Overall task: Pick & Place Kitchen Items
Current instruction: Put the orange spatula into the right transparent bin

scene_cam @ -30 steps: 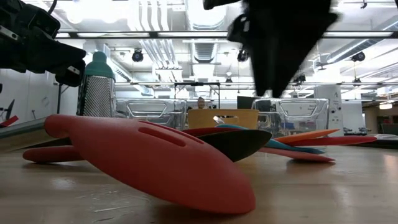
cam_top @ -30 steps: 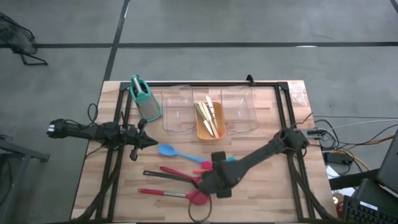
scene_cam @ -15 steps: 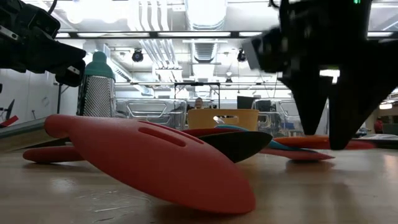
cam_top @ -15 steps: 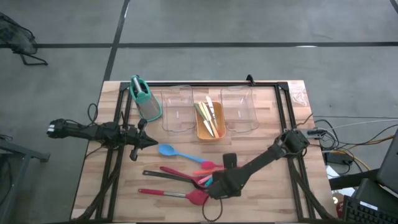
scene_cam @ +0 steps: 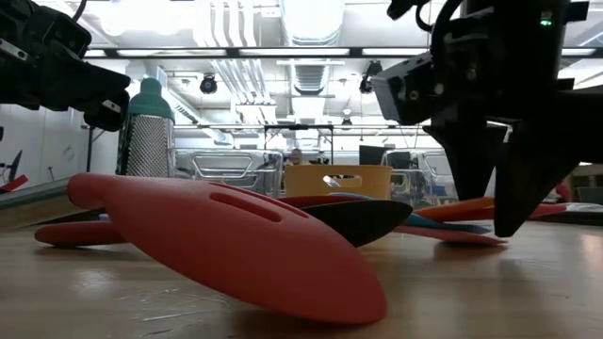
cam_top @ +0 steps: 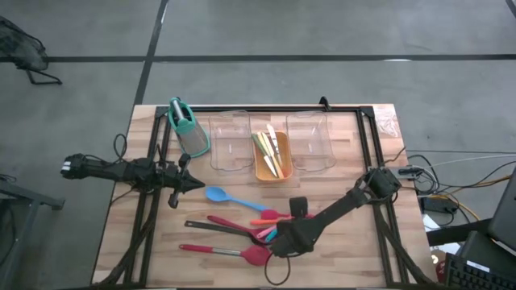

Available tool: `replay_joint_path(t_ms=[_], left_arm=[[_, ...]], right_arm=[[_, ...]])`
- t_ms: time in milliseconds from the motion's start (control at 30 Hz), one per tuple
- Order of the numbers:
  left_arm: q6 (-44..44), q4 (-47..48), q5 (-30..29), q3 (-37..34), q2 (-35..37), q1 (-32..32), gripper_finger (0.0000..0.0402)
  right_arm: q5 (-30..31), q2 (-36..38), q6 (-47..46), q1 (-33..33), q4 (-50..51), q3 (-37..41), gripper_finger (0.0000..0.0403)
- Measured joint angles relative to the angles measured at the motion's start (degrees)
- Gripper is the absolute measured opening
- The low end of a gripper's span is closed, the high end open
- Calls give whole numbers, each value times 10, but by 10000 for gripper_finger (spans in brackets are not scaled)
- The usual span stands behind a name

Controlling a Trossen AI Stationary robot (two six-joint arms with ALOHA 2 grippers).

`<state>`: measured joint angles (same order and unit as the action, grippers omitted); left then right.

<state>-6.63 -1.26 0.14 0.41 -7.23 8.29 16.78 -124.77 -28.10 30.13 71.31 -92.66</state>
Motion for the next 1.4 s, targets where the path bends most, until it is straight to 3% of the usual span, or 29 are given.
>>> replay_joint_path(t_ms=[367,667,1200,1400], left_arm=[[0,0,0,0,0,0,12],[0,0,0,0,0,0,12],[0,0,0,0,0,0,12],[0,0,0,0,0,0,12]], right_arm=[[-1,0,3,0,-1,-38,111],[0,0,9,0,3,-67,21],[19,30,-11,0,18,-102,11],[75,64,-52,0,73,-115,11]])
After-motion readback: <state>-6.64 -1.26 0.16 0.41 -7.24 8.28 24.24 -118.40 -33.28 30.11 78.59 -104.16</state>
